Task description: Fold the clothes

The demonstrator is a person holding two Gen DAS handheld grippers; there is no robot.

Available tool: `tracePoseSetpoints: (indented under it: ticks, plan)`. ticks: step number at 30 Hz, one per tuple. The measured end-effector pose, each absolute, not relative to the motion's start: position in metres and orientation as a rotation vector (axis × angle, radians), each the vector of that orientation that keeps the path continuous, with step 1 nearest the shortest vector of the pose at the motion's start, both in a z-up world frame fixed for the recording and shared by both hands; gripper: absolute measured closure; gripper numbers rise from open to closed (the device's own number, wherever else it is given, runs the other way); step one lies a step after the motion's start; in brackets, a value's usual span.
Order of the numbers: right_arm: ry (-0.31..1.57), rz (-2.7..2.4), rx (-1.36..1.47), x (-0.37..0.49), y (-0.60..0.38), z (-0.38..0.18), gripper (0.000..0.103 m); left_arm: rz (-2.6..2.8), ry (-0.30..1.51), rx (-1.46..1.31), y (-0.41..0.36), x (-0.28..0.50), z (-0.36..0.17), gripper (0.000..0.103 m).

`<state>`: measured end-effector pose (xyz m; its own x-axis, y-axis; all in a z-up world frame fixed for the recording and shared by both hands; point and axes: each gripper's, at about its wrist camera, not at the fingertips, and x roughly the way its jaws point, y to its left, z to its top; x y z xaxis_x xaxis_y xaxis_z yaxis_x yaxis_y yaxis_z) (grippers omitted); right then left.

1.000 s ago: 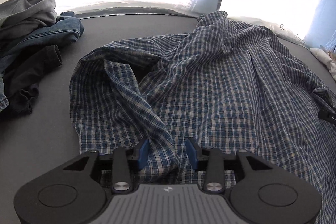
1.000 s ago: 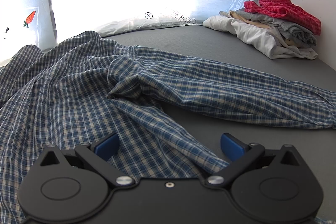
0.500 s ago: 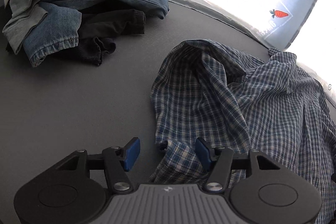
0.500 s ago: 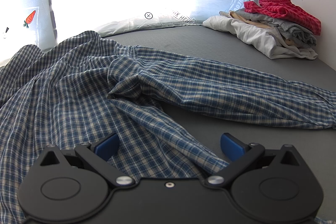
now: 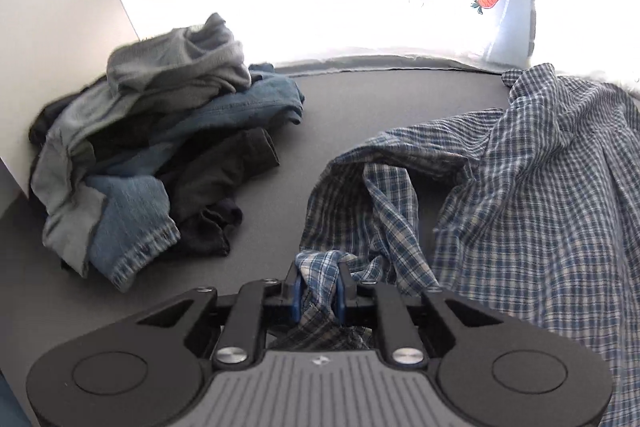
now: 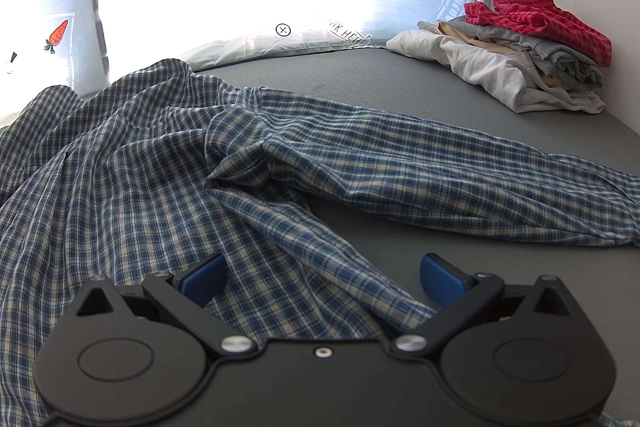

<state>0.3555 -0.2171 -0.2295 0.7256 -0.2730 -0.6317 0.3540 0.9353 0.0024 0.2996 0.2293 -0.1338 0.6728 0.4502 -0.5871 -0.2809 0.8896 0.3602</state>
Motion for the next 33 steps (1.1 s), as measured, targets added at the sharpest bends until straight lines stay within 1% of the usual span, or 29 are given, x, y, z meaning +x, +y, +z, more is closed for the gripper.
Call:
tracePoseSetpoints:
  ticks: [3, 5, 7, 8, 9, 10, 13, 14, 15, 18, 19, 20, 21, 22, 23, 26, 29, 33]
  plan:
    - [0.676, -0.347, 0.126, 0.356, -0.217, -0.229, 0.000, 0.529, 0.607, 0.556, 0.234, 0.300, -0.111, 0.087]
    - [0.676, -0.347, 0.126, 0.356, -0.217, -0.230, 0.000, 0.627, 0.522, 0.722, 0.239, 0.299, -0.099, 0.086]
    - [0.676, -0.347, 0.126, 0.356, -0.217, -0.230, 0.000, 0.745, 0.468, 0.843, 0.244, 0.299, -0.098, 0.086]
    - [0.676, -0.347, 0.126, 0.356, -0.217, -0.230, 0.000, 0.806, 0.445, 0.896, 0.247, 0.299, -0.099, 0.083]
    - [0.676, -0.347, 0.126, 0.356, -0.217, -0.229, 0.000, 0.847, 0.450, 0.920, 0.251, 0.299, -0.102, 0.082]
    - [0.676, -0.347, 0.126, 0.356, -0.217, -0.229, 0.000, 0.853, 0.500, 0.901, 0.254, 0.300, -0.108, 0.082]
    - [0.676, -0.347, 0.126, 0.356, -0.217, -0.229, 0.000, 0.758, 0.697, 0.661, 0.263, 0.293, -0.126, 0.080]
    - [0.676, -0.347, 0.126, 0.356, -0.217, -0.229, 0.000, 0.720, 0.750, 0.555, 0.266, 0.287, -0.133, 0.076]
    - [0.676, -0.347, 0.125, 0.356, -0.217, -0.229, 0.000, 0.689, 0.799, 0.453, 0.269, 0.281, -0.141, 0.073]
    - [0.676, -0.347, 0.125, 0.356, -0.217, -0.229, 0.000, 0.650, 0.910, 0.187, 0.277, 0.262, -0.164, 0.071]
    - [0.676, -0.347, 0.125, 0.356, -0.217, -0.229, 0.000, 0.649, 0.915, 0.096, 0.281, 0.255, -0.167, 0.071]
    - [0.676, -0.347, 0.125, 0.356, -0.217, -0.229, 0.000, 0.650, 0.905, 0.002, 0.287, 0.248, -0.168, 0.068]
    - [0.676, -0.347, 0.125, 0.356, -0.217, -0.229, 0.000, 0.651, 0.895, -0.092, 0.292, 0.241, -0.170, 0.062]
    - [0.676, -0.347, 0.125, 0.356, -0.217, -0.229, 0.000, 0.650, 0.883, -0.187, 0.297, 0.234, -0.171, 0.058]
    - [0.676, -0.347, 0.125, 0.356, -0.216, -0.229, 0.000, 0.657, 0.869, -0.271, 0.302, 0.229, -0.172, 0.052]
    - [0.676, -0.348, 0.124, 0.357, -0.216, -0.229, 0.000, 0.686, 0.823, -0.486, 0.316, 0.216, -0.172, 0.051]
    - [0.676, -0.348, 0.124, 0.357, -0.216, -0.229, 0.000, 0.650, 0.829, -0.542, 0.314, 0.216, -0.175, 0.046]
    - [0.677, -0.346, 0.126, 0.357, -0.216, -0.229, 0.000, 0.563, 0.870, -0.497, 0.291, 0.220, -0.181, 0.046]
